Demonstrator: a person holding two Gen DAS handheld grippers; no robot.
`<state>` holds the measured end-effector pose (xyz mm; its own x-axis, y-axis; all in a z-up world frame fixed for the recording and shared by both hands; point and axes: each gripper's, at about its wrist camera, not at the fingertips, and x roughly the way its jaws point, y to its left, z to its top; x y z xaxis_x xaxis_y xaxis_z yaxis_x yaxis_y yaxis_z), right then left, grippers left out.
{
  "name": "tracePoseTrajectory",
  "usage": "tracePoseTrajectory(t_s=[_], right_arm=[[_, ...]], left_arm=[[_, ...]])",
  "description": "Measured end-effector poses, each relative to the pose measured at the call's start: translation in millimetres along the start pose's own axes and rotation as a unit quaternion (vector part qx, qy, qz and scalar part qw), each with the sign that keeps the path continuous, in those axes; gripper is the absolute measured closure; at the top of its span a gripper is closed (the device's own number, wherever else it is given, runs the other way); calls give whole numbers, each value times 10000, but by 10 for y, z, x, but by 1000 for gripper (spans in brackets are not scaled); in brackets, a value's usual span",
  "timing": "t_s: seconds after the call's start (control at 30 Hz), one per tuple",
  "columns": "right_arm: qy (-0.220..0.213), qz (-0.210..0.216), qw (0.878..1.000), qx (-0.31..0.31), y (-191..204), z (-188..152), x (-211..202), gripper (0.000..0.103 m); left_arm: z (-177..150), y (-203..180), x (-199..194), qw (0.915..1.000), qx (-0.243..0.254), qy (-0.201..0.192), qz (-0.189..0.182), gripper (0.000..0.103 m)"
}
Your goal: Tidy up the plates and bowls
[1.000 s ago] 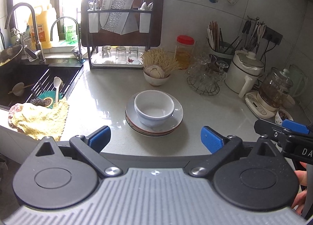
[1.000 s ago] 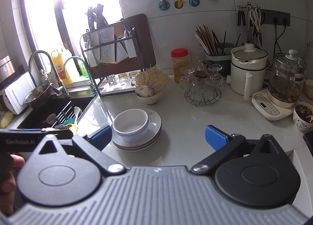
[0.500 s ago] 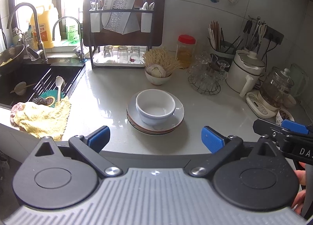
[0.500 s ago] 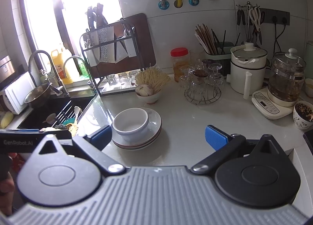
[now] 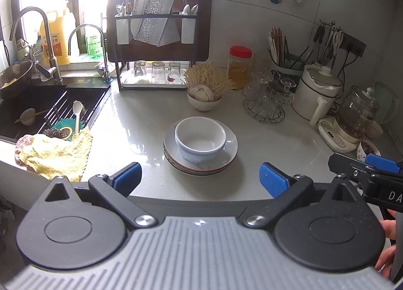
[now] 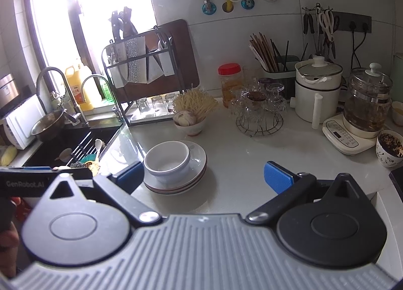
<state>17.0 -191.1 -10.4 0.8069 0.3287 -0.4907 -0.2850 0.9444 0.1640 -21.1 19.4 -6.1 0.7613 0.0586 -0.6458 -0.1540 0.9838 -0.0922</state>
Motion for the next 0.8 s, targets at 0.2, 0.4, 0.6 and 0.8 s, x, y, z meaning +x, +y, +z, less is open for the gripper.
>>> tracePoseTrajectory(t_s=[0.2,0.4,0.6,0.8], right_arm=[[-35,45,10000,-5,-7,-3,-10,0],[-70,43,9999,-59,-7,21,-10,0],[-24,63,9999,-87,-4,15,-4,0],[26,66,10000,-62,-11,-3,2,0]], left_arm=[[-14,-2,-19,10000,20,2,22,2],[-14,2,-43,10000,-26,-14,56,2],[-22,-6,-37,9999,-44,21,100,2],[-45,0,-42,9999,-70,47,99,2]])
